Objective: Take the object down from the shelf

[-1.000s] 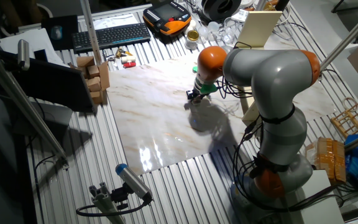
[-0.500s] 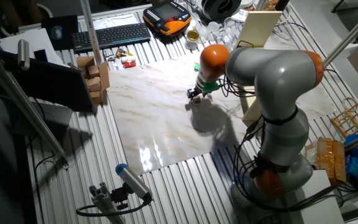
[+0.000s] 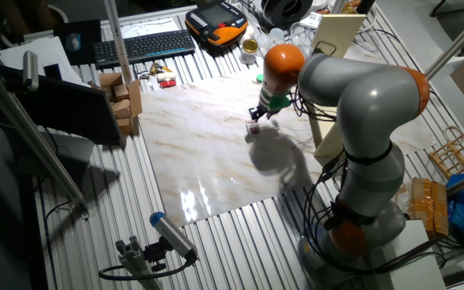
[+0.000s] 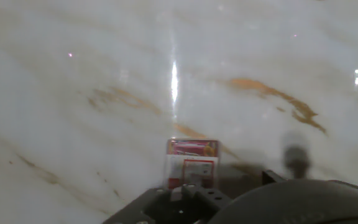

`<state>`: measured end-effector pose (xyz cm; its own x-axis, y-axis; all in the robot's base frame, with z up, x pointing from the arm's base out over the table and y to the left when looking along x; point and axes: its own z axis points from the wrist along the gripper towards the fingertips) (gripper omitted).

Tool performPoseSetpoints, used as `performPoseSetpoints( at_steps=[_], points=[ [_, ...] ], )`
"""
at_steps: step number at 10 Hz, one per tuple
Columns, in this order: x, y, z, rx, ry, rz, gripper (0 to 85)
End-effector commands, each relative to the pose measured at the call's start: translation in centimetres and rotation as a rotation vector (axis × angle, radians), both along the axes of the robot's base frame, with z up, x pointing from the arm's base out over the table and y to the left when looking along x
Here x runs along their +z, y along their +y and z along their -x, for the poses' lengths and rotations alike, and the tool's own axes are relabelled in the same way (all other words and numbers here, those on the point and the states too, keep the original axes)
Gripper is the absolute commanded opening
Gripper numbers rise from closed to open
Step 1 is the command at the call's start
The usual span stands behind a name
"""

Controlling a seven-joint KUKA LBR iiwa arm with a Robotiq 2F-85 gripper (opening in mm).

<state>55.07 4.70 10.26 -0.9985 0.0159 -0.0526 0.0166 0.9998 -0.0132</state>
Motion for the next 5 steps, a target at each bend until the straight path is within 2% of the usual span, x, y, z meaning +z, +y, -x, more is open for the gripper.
performPoseSetpoints(
  at_steps=[1, 3, 4, 5],
  points=[
    [1.1, -0.8, -0.05, 0.008, 0.008, 0.006, 17.0],
    [2.2, -2.7, 0.08, 0.014, 0.012, -0.012, 17.0],
    [2.8, -3.5, -0.01, 0.022, 0.015, -0.010, 0.0],
    [3.4, -4.4, -0.04, 0.026, 0.026, -0.010, 0.0]
  ],
)
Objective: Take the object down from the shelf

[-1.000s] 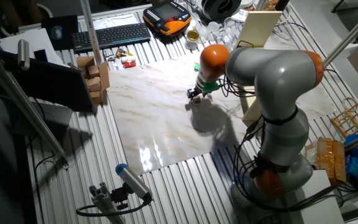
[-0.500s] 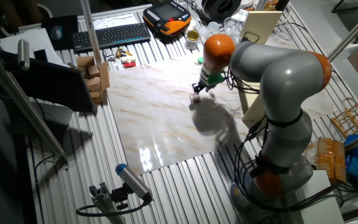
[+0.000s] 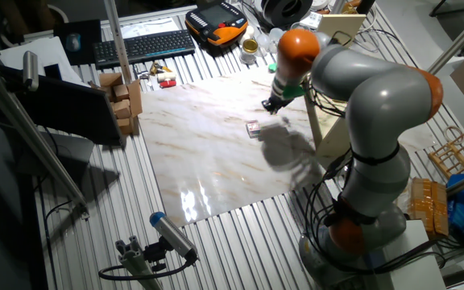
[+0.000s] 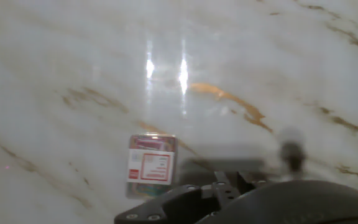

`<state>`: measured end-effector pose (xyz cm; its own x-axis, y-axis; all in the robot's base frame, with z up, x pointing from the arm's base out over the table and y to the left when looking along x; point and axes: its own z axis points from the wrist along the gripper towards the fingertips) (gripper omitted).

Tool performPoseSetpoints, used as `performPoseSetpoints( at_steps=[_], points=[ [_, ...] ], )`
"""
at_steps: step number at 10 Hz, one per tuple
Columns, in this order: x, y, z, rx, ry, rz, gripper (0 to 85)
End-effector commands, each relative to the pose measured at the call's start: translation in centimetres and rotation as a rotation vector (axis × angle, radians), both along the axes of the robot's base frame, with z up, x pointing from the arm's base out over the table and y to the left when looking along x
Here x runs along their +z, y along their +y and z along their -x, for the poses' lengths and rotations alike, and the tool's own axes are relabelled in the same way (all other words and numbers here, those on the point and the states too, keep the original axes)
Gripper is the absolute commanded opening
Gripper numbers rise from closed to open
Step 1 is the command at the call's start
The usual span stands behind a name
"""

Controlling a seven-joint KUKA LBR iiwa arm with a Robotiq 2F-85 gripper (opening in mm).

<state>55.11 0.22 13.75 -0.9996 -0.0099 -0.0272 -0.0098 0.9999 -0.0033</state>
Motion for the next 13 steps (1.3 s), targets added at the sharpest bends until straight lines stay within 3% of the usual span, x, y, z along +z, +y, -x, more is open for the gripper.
performPoseSetpoints(
  at_steps=[1, 5, 7, 9, 10, 12, 13],
  points=[
    [0.6, -0.9, 0.08, 0.001, 0.001, 0.009, 0.0],
    [2.1, -4.1, 0.70, -0.037, 0.014, 0.031, 0.0],
    [2.2, -5.6, 0.99, -0.074, 0.014, 0.012, 0.0],
    [2.2, -7.0, 1.38, -0.100, 0.021, 0.017, 0.0],
    [2.2, -7.4, 1.53, -0.120, 0.028, 0.025, 0.0],
    [2.2, -7.4, 1.53, -0.210, 0.045, -0.010, 0.0],
    [2.2, -7.4, 1.53, -0.241, 0.055, 0.010, 0.0]
  ],
)
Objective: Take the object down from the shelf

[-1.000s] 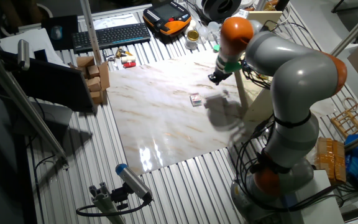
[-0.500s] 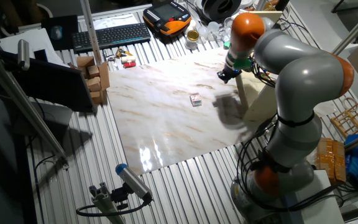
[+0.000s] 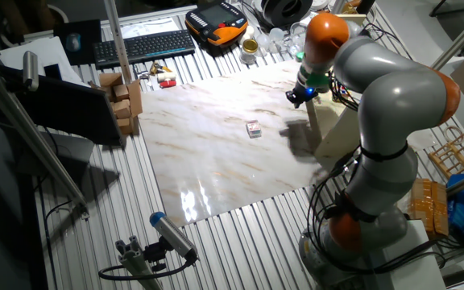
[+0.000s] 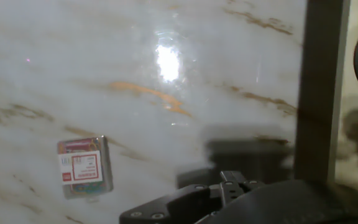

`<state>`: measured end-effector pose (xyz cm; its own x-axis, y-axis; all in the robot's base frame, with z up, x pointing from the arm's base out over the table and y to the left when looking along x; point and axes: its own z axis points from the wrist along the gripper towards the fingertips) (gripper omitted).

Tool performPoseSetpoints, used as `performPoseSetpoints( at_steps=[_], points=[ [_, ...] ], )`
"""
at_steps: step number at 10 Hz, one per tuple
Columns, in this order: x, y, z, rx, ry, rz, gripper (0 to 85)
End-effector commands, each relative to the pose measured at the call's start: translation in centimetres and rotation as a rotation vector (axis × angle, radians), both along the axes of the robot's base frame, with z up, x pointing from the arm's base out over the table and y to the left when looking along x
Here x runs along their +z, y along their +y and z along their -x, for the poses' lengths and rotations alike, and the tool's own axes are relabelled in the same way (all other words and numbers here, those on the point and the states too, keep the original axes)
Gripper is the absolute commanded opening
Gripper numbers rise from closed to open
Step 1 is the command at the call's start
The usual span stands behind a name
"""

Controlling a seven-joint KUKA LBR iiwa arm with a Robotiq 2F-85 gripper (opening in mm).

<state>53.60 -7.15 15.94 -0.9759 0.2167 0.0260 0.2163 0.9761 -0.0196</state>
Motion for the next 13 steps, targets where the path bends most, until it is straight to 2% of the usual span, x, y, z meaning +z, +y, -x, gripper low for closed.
performPoseSetpoints(
  at_steps=[1, 2, 3, 6, 7, 8, 9, 11, 13],
  points=[
    [0.0, -0.1, 0.02, -0.032, 0.006, 0.014, 0.0],
    [0.0, -0.1, 0.02, -0.049, 0.011, 0.040, 0.0],
    [0.0, -0.1, 0.02, -0.064, 0.006, 0.047, 0.0],
    [0.0, -0.1, 0.02, -0.079, -0.030, 0.091, 0.0],
    [0.0, -0.1, 0.02, -0.086, -0.026, 0.066, 0.0],
    [0.0, -0.1, 0.02, -0.076, -0.006, 0.032, 0.0],
    [0.1, -0.3, 0.03, -0.070, -0.003, 0.001, 0.0],
    [1.3, -1.5, -0.01, -0.047, -0.007, 0.026, 0.0],
    [3.2, -2.7, -0.19, -0.030, 0.007, 0.037, 0.0]
  ],
)
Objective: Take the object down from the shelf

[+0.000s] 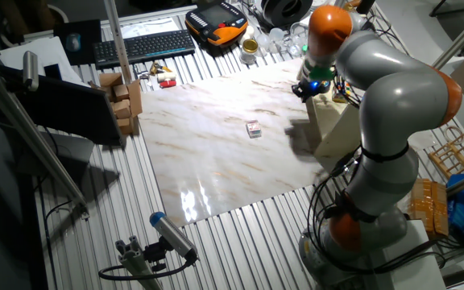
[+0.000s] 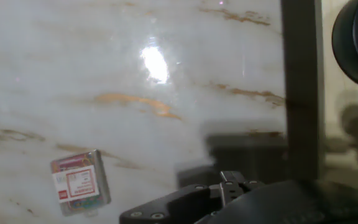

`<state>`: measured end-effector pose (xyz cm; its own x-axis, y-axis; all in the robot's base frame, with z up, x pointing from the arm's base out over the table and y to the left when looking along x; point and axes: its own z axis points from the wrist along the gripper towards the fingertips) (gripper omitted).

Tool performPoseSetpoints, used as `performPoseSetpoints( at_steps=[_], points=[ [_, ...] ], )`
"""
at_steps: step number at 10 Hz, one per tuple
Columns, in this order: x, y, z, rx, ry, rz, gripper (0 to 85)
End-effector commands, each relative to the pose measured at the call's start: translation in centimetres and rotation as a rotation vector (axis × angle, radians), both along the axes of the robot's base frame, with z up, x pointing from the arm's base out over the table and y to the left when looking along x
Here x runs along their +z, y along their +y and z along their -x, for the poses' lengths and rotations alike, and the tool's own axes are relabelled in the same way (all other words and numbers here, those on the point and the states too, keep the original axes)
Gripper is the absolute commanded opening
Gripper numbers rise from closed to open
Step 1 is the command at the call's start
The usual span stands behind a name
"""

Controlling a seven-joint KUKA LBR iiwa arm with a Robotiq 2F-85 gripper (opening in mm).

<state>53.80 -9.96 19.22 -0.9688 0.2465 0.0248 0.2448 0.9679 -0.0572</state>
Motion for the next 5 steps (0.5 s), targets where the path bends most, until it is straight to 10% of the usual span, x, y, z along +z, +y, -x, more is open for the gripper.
performPoseSetpoints(
  at_steps=[1, 5],
  points=[
    [0.5, -0.7, 0.02, 0.001, -0.002, 0.000, 0.0],
    [1.3, -5.2, 0.04, 0.014, -0.027, -0.022, 0.0]
  ],
)
